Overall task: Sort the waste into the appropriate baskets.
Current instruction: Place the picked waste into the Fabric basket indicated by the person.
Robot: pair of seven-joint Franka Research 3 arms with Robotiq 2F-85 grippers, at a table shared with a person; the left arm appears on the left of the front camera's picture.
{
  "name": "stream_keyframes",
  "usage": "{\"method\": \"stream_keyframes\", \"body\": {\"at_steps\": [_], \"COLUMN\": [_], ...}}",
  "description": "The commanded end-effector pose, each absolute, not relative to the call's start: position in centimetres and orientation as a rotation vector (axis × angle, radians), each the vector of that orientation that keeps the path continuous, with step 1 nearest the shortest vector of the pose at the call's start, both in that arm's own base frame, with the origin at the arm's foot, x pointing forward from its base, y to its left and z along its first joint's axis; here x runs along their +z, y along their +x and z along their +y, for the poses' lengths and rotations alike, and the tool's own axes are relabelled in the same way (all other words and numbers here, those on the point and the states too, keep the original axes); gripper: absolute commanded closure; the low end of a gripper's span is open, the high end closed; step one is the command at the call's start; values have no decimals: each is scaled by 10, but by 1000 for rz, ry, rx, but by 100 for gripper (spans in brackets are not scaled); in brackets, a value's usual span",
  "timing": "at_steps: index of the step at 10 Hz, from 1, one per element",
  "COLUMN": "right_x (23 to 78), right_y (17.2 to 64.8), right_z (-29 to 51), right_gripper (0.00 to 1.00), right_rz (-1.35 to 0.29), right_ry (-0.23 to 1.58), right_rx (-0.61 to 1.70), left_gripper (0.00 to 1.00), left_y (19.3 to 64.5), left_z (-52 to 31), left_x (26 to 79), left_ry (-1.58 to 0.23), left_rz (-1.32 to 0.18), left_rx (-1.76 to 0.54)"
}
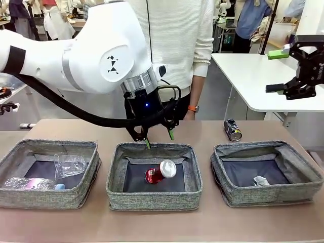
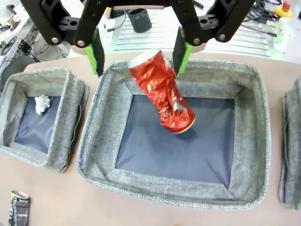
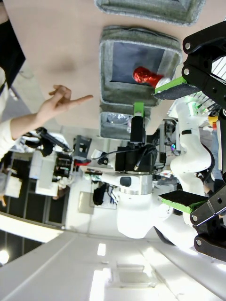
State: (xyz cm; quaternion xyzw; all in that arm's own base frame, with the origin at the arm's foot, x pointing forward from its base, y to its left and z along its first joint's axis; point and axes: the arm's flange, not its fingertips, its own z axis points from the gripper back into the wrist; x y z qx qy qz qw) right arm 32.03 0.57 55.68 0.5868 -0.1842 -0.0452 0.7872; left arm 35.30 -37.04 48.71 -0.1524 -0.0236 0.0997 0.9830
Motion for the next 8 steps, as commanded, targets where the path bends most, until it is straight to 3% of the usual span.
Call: {"method": "stream_keyframes", "body": {"at_steps": [1,5,6,8], "right_x": [560,560,560,560], "right_y": [321,321,321,321], "right_z": [7,7,7,7], "right_gripper": [0,0,0,0], "right_rz": [-385,-385,-385,-385], "right_ry": [1267,1267,1267,1267], "right_rx": [-112,-112,-112,-112], "left_gripper": [0,0,0,0], "left_y": [354,356,356,359], "left_z": [-367,-367,-365,-326], "left_x": [492,496,500,526], "left_ry": [-332,-368,-410,-684], "left_rz": [-55,-11,59,267], "left_rx": [201,169,99,-238]}}
